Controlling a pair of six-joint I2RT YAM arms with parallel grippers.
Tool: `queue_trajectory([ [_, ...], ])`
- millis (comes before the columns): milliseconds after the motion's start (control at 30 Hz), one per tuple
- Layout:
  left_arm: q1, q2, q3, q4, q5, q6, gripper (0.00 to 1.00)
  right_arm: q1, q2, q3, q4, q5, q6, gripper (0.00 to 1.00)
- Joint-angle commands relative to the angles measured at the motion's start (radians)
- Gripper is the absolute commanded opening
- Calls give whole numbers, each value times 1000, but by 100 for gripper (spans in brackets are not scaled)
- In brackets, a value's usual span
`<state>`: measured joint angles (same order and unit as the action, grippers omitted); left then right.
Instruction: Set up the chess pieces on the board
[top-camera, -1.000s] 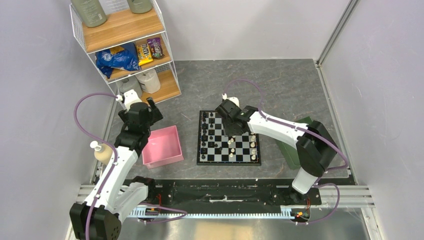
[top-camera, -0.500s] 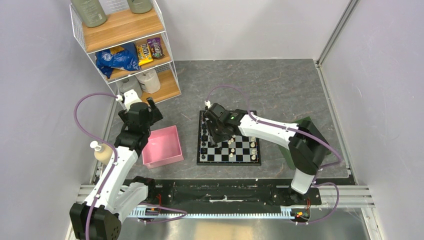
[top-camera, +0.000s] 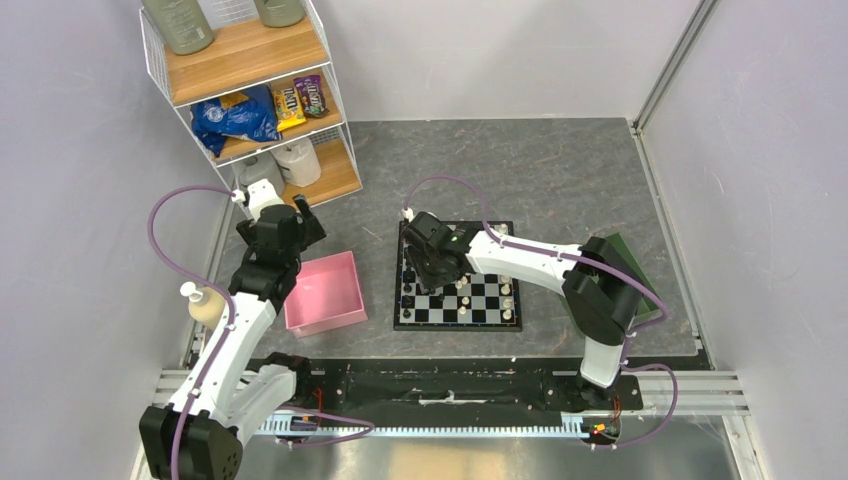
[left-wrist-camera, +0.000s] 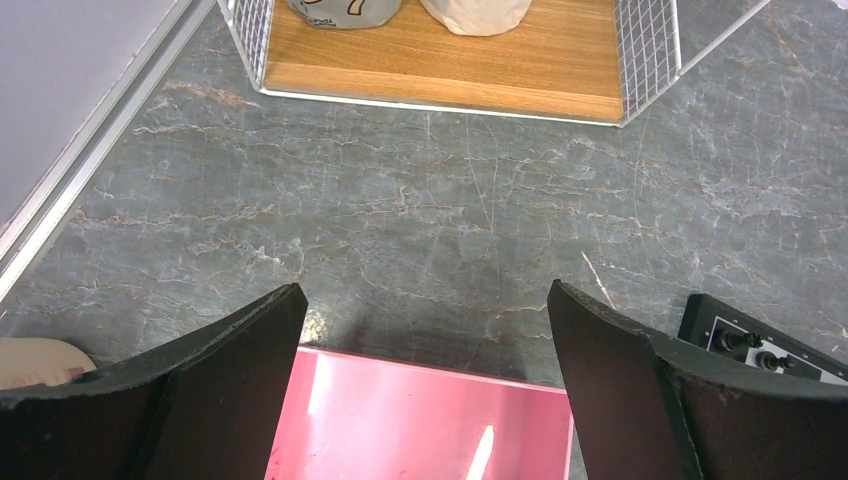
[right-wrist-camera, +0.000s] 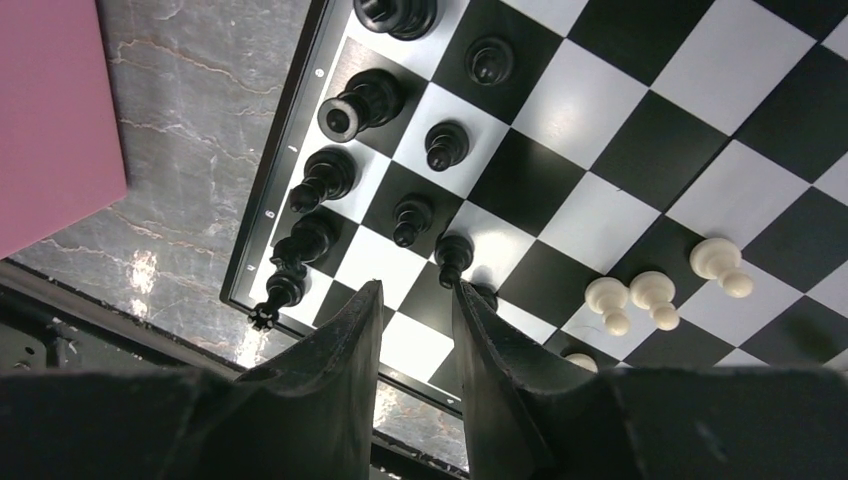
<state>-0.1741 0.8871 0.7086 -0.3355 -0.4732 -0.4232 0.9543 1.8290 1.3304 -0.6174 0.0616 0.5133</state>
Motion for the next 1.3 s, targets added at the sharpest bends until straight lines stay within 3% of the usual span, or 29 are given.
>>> queue_trajectory([
  [0, 5, -15, 10, 15, -36, 33, 100, 4, -6, 41, -15, 56, -24, 39],
  [767, 5, -14, 5, 18, -42, 31, 100, 4, 46, 60, -16, 69, -44, 29],
  [1267, 5, -24, 3, 15, -42, 29, 100, 4, 56, 59, -26, 70, -37, 29],
])
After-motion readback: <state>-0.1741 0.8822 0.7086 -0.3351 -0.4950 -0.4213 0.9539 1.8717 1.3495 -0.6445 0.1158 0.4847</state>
